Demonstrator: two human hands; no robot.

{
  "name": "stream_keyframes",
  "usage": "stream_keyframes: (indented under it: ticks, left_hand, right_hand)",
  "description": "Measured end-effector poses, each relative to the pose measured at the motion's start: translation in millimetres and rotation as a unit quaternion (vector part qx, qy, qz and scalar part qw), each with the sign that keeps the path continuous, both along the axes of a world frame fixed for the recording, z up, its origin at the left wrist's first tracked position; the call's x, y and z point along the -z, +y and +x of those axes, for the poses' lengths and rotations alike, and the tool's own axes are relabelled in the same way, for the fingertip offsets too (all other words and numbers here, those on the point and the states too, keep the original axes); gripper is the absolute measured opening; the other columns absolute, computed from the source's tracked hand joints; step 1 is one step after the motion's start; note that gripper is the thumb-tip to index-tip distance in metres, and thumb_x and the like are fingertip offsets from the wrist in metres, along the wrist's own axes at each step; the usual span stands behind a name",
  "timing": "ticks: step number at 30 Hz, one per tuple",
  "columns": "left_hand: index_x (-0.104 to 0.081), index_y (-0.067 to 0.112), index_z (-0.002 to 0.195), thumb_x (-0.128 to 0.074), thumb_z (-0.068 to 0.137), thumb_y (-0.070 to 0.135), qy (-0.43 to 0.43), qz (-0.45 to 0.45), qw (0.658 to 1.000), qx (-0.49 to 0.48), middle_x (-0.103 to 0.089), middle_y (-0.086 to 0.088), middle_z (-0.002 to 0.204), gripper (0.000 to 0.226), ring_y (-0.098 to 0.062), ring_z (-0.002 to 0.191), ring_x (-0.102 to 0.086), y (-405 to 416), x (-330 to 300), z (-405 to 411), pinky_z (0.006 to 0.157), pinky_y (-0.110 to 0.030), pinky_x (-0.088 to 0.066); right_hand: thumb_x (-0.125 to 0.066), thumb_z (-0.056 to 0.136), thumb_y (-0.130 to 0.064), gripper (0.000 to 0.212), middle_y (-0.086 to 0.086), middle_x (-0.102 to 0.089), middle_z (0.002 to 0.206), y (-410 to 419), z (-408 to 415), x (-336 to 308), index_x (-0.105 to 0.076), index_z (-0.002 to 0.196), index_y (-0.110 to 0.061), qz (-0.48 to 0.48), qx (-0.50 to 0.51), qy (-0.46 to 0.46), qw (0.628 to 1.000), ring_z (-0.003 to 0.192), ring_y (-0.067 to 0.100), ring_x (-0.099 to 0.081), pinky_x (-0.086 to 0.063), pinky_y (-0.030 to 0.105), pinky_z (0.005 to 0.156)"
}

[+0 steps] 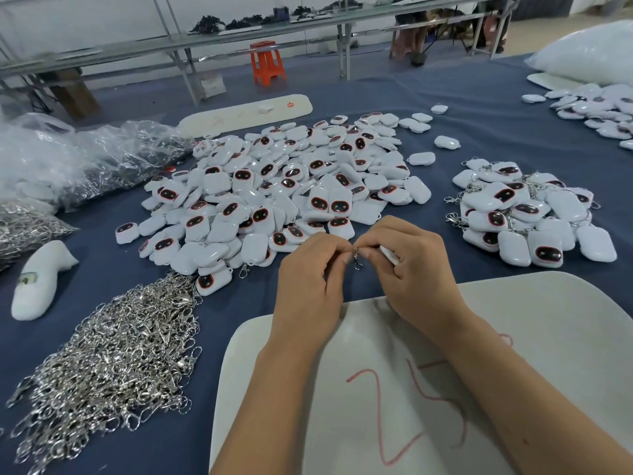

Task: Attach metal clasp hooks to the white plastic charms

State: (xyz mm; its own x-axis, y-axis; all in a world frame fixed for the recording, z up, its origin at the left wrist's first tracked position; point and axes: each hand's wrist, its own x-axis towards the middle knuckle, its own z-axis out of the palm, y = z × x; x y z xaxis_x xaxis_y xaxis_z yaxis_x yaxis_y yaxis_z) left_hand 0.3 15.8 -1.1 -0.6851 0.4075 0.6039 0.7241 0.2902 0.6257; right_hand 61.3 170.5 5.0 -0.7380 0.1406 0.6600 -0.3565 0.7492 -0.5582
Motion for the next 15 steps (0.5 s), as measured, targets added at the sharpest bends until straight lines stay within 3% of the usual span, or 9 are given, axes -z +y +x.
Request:
stream_keyframes:
  ticks: [8, 12, 15]
  left_hand:
    - [-0.066, 0.017, 0.084, -0.063, 0.091, 0.005, -0.023, -0.003, 1.0, -0.009, -0.064, 0.01, 0.078, 0.015, -0.015, 0.076, -0.06, 2.7, -0.8, 4.9, 0.067, -0.034, -0.048]
    - [-0.066, 0.02, 0.084, -0.065, 0.091, 0.006, -0.023, 0.031, 0.999, -0.012, -0.064, 0.012, 0.079, 0.016, -0.013, 0.077, -0.061, 3.5, -4.1, 7.3, 0.066, -0.024, -0.047]
    - [-0.066, 0.021, 0.085, -0.065, 0.091, 0.003, -0.017, 0.03, 0.999, -0.004, -0.064, 0.012, 0.081, 0.019, -0.014, 0.079, -0.061, 3.1, -5.5, 7.4, 0.066, -0.024, -0.047]
  right_hand:
    - [-0.066, 0.095, 0.009, 0.017, 0.008, -0.066, 0.085, 1.6, -1.7, 1.2, -0.076, 0.088, -0.003, 0.039, -0.011, 0.008, 0.999, 0.075, 0.027, -0.063, -0.051, 0.043, 0.069]
    - [-0.074, 0.092, 0.004, 0.012, 0.002, -0.073, 0.086, -3.6, -0.6, 2.4, -0.08, 0.093, -0.006, -0.084, 0.001, 0.014, 0.996, 0.083, 0.017, -0.069, -0.054, 0.035, 0.077]
    - [-0.073, 0.095, -0.003, 0.011, -0.002, -0.076, 0.088, -0.5, -1.1, 3.0, -0.081, 0.096, -0.01, -0.186, -0.033, -0.074, 0.979, 0.082, 0.012, -0.069, -0.052, 0.025, 0.076]
